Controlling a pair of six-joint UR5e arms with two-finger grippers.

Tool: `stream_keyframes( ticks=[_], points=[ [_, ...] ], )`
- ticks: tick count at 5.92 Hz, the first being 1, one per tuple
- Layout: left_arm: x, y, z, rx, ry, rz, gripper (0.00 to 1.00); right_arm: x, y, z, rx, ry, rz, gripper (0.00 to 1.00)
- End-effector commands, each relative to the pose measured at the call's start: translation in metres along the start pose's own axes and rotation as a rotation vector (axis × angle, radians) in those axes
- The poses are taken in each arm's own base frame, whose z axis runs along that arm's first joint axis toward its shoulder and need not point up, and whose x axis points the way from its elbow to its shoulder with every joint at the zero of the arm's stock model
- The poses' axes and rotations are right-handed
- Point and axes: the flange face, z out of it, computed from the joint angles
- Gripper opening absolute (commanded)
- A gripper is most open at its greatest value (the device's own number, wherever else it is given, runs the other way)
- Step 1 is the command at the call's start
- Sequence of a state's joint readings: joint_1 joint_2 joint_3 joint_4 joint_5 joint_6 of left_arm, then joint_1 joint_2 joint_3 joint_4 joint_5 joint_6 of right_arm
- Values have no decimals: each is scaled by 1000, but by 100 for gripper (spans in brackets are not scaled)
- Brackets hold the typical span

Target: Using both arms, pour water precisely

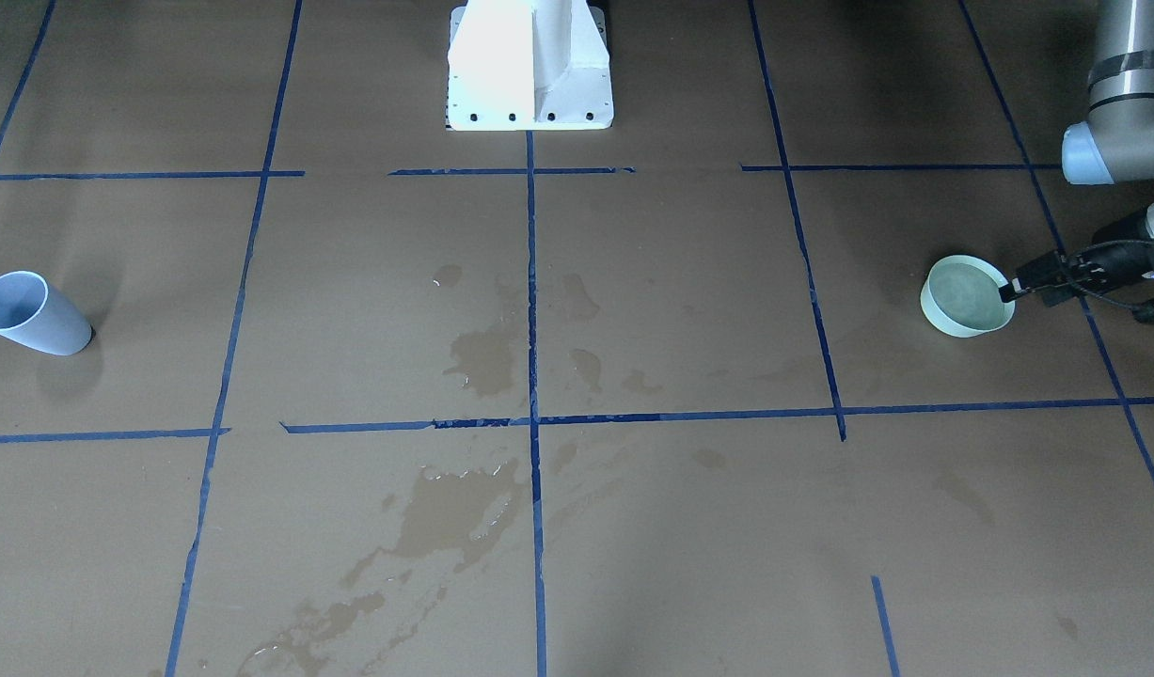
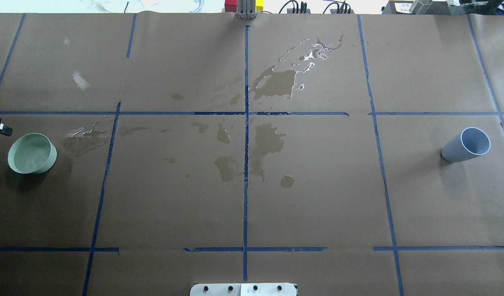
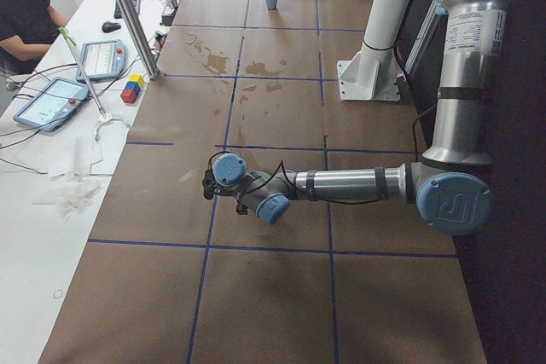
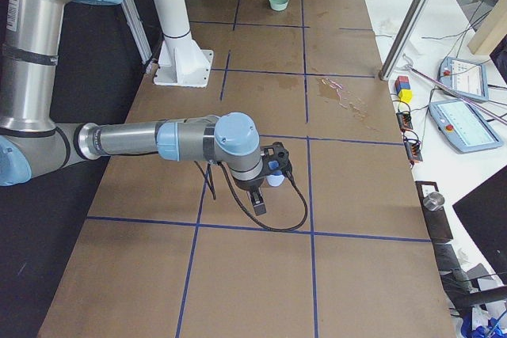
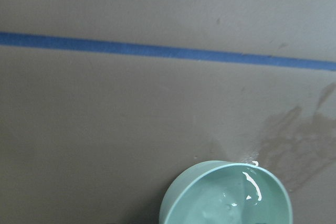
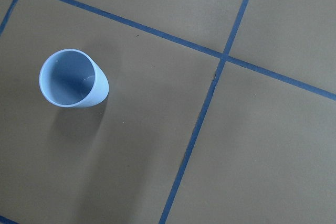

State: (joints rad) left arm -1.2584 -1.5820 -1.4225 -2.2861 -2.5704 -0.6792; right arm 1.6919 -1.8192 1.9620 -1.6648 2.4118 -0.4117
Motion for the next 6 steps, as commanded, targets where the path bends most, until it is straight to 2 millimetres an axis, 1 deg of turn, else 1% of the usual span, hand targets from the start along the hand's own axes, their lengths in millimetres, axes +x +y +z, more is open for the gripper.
stream_keyframes(
  ticks=[1,3,4,5,6],
  points=[
    [0,-2,-60,119,9,-1,100,-1,0,0,2,1,-1,100],
    [-1,0,-72,142,6,-4,100,1,8,3,-10,11,108,100],
    [-6,0,-74,147,0,8,100,2,10,4,-12,12,111,100],
    [-28,3,-72,162,-106,77,100,2,10,5,-13,14,111,100],
    [-44,1,-76,127,-156,104,100,3,11,5,-15,13,113,100]
  ],
)
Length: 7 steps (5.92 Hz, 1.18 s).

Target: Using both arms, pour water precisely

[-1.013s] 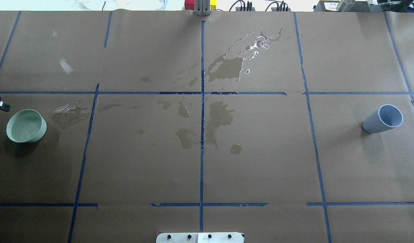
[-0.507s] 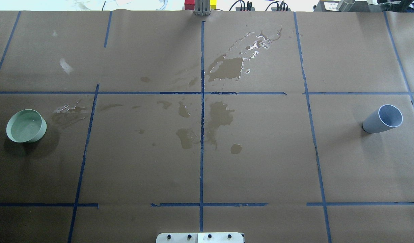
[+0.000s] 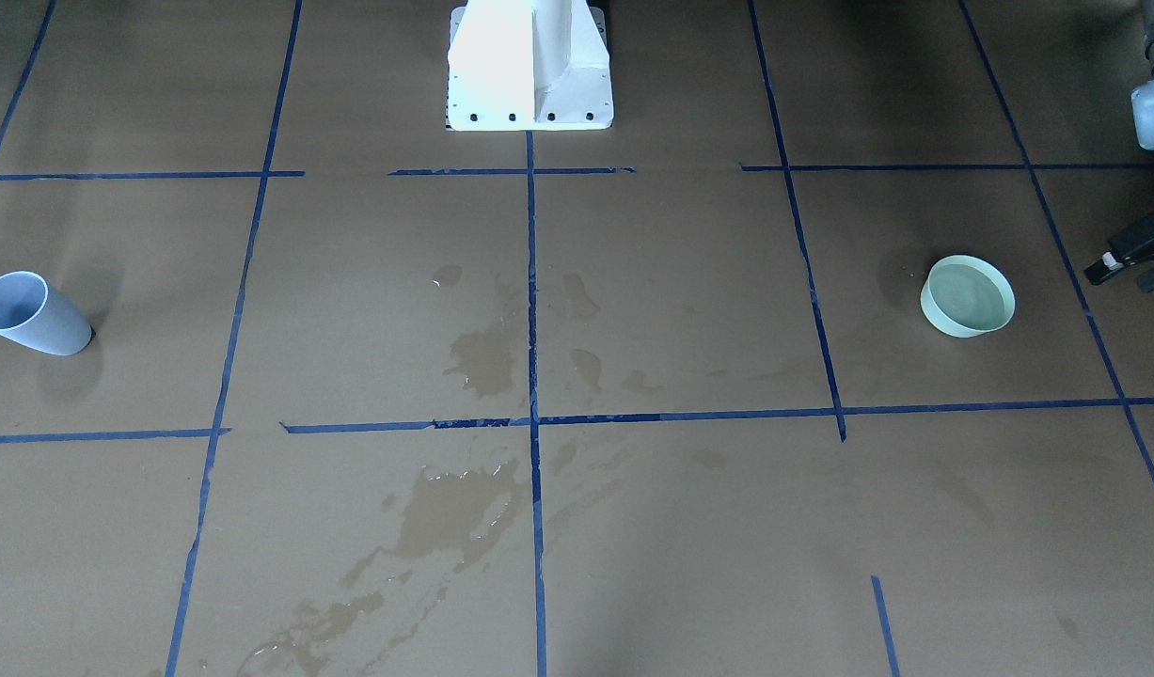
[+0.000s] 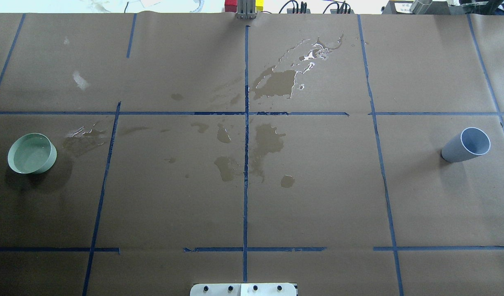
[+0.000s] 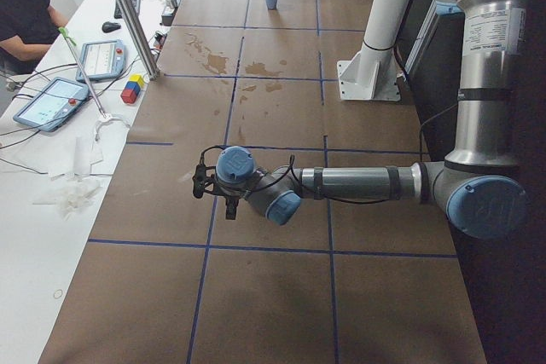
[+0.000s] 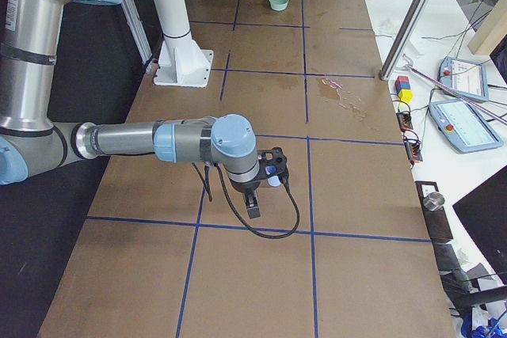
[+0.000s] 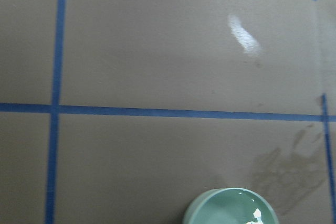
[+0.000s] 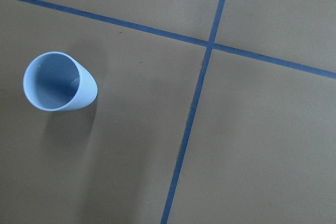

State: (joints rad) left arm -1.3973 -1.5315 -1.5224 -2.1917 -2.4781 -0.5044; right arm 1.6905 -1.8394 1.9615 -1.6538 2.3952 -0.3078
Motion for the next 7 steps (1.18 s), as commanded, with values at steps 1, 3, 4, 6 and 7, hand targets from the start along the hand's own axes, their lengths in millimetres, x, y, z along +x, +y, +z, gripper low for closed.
stream_keyframes(
  ticks=[1,3,4,6,7],
  points=[
    [-34,-2,-17,-47,-82,51,100,1,0,1,-1,-1,3,100],
    [-36,-2,-72,-99,-118,56,100,0,0,1,1,-4,-1,100],
    [-36,3,-102,-123,-122,68,100,0,0,2,0,-4,5,100],
    [-54,39,-106,-161,-126,24,100,5,2,7,-14,-7,18,100],
    [-59,54,-105,-169,-132,17,100,5,-2,7,-15,-4,13,100]
  ],
)
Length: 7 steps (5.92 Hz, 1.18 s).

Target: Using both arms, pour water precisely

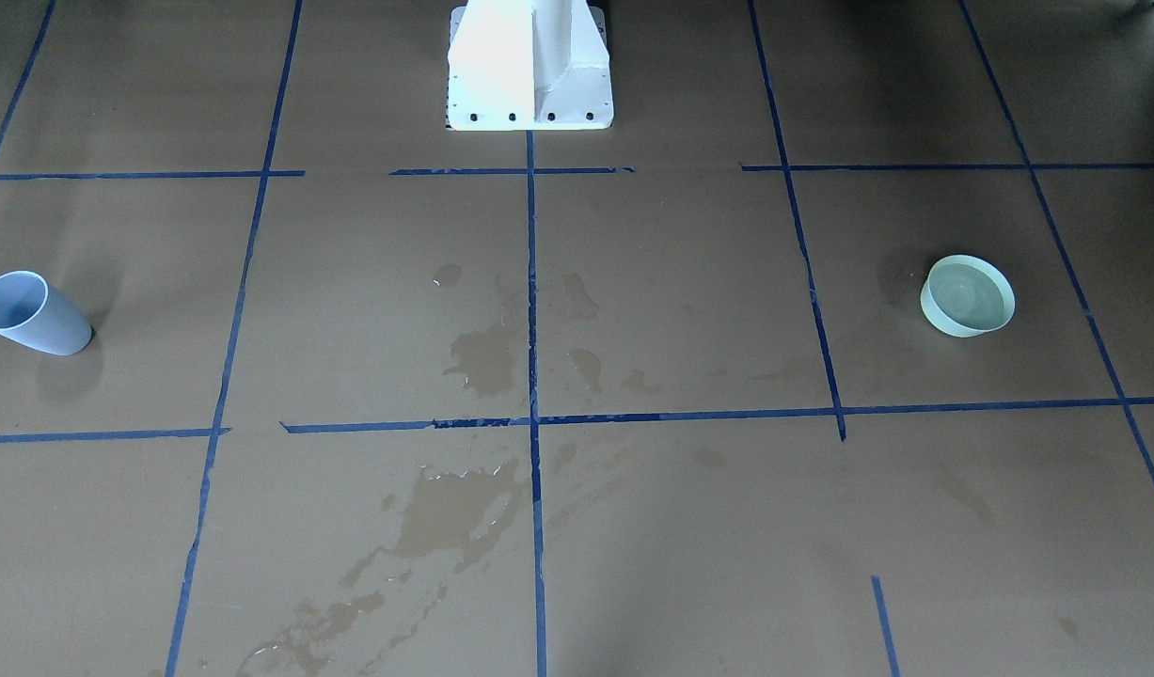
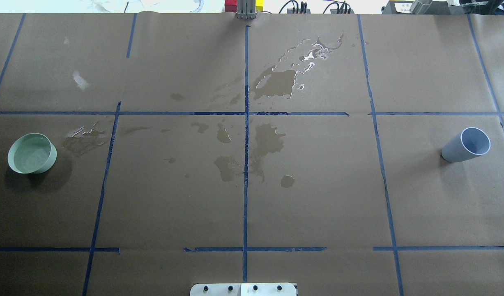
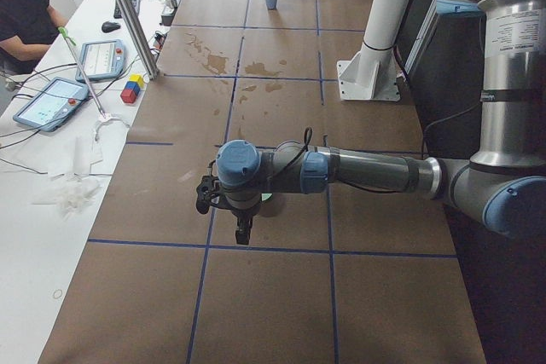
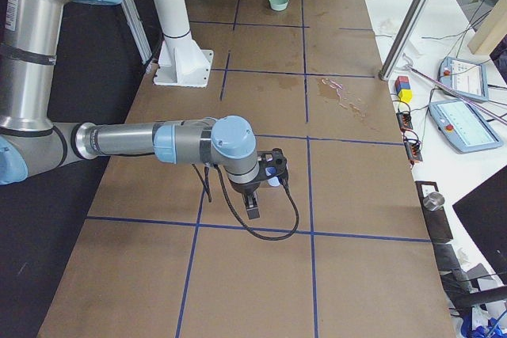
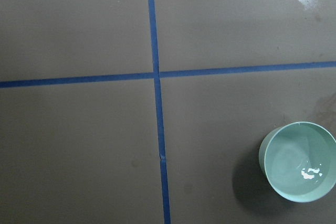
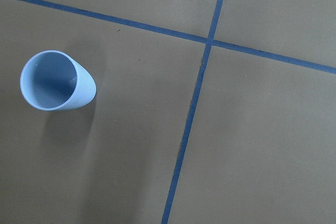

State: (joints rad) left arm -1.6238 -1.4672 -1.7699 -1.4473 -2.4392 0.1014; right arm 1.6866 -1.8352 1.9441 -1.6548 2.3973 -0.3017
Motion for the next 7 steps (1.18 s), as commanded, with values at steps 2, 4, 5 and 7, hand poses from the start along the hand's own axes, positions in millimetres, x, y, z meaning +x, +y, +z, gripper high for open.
stream_keyframes(
  ticks=[2,4,5,7],
  points=[
    [-7,31,15,-37,-3,-22,100,4,3,3,-13,8,9,100],
    [9,47,-2,-15,-37,5,100,9,6,13,-49,40,10,100],
    [11,48,-3,-15,-41,9,100,3,1,32,-100,47,-17,100],
    [7,50,2,-21,-37,8,100,7,8,63,-155,-16,2,100]
  ],
)
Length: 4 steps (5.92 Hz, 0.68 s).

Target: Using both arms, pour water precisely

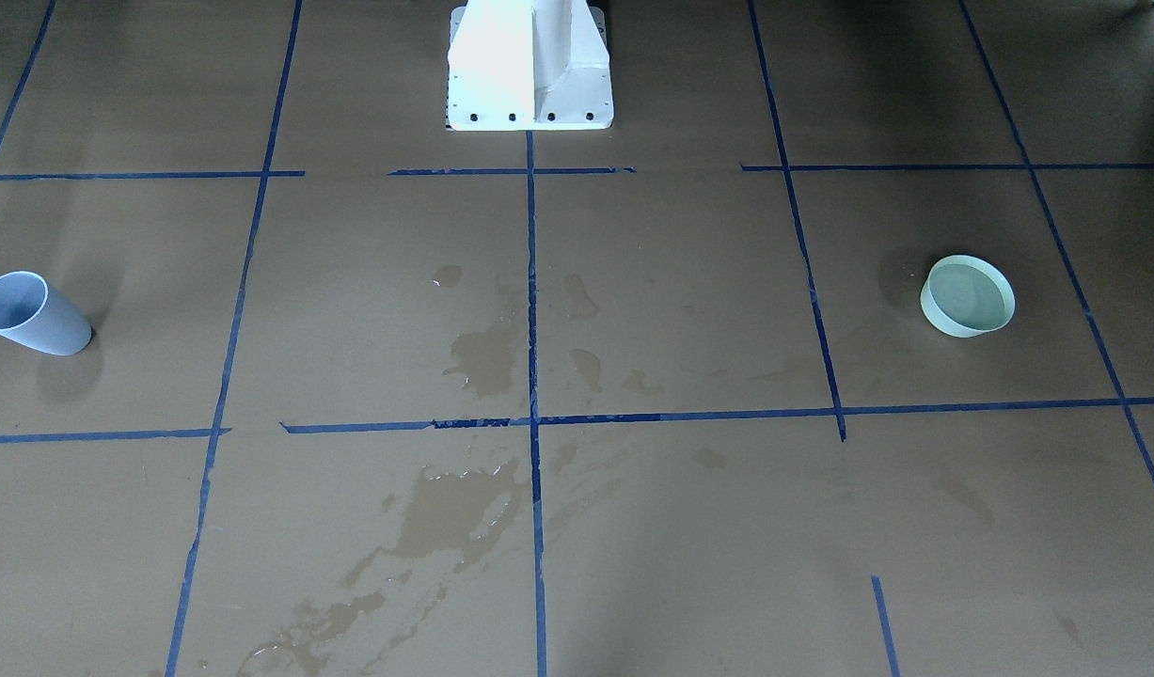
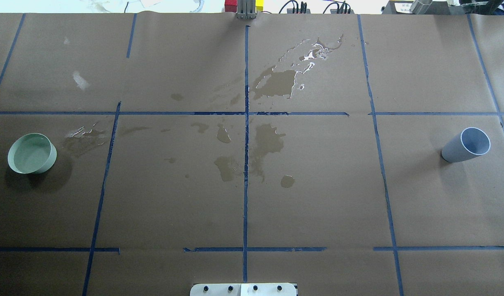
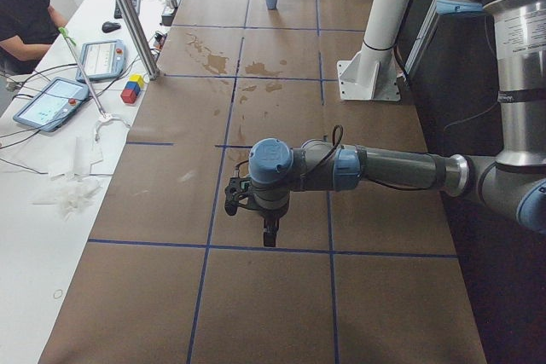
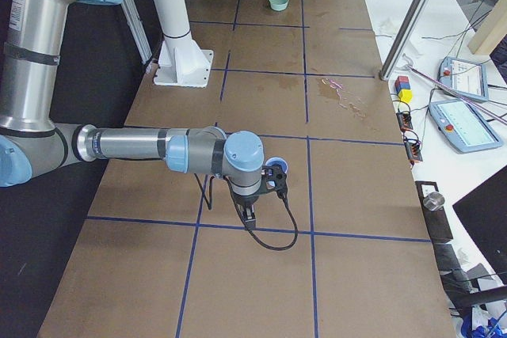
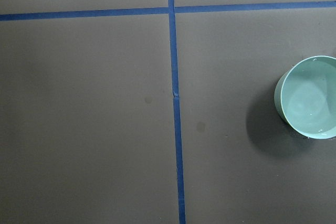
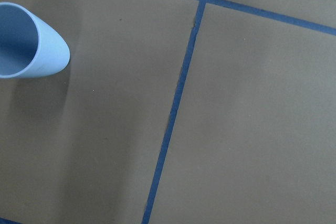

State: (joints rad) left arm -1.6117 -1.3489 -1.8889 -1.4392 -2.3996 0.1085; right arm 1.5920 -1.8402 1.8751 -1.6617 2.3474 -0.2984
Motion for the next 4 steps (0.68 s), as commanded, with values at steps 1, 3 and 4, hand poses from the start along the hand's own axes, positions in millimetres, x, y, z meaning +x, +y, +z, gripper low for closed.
stream_keyframes(
  ticks=[1,3,4],
  points=[
    [2,2,-1,7,0,9,100,-3,0,12,-15,-49,0,100],
    [2,8,1,2,10,3,100,-3,0,14,-14,-49,0,100],
    [-1,11,3,-5,-1,0,100,-2,2,15,-17,-50,1,100]
  ],
)
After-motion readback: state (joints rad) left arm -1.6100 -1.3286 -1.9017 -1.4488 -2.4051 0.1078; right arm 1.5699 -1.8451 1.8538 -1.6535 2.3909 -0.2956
